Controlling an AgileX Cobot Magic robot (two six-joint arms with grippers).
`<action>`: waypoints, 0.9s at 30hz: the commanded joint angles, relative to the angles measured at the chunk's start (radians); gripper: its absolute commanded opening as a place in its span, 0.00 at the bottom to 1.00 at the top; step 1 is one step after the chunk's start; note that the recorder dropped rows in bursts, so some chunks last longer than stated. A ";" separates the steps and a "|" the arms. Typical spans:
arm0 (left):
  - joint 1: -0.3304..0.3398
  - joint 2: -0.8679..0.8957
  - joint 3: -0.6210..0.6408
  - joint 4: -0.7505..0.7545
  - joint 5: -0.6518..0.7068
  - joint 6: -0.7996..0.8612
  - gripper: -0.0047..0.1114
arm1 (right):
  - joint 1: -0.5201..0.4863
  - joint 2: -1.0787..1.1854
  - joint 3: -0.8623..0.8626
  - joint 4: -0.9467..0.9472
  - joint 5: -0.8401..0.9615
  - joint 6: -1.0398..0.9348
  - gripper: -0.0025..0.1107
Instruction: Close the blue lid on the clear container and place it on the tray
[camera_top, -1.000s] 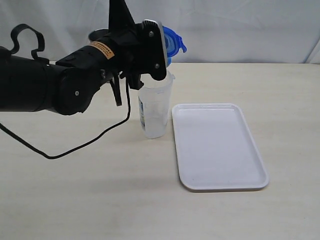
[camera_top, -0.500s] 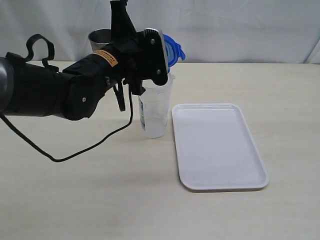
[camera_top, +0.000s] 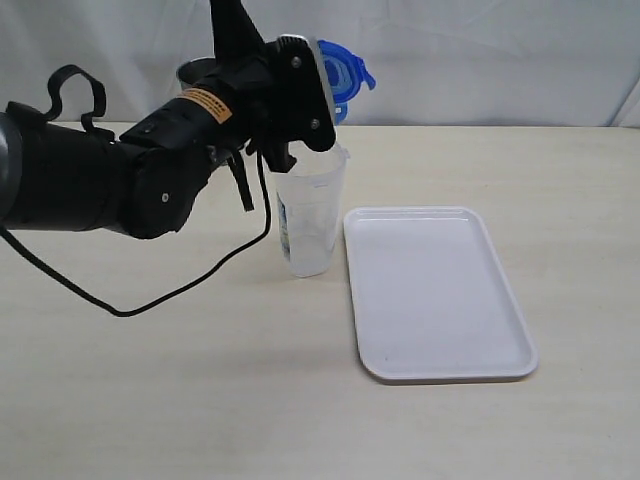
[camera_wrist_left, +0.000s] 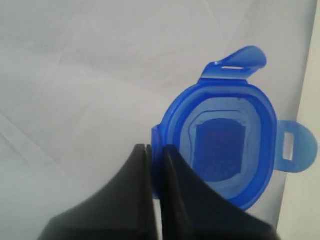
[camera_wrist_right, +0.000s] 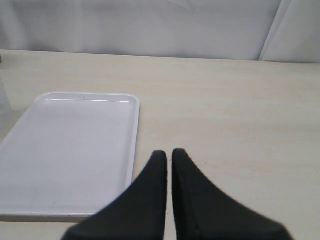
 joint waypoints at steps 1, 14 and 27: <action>0.001 -0.008 -0.003 0.017 0.007 -0.026 0.04 | -0.004 -0.004 0.002 -0.007 -0.004 -0.003 0.06; -0.001 -0.008 -0.003 0.015 0.109 -0.026 0.04 | -0.004 -0.004 0.002 -0.007 -0.004 -0.003 0.06; -0.001 -0.014 -0.003 0.018 -0.036 -0.049 0.04 | -0.004 -0.004 0.002 -0.007 -0.004 -0.003 0.06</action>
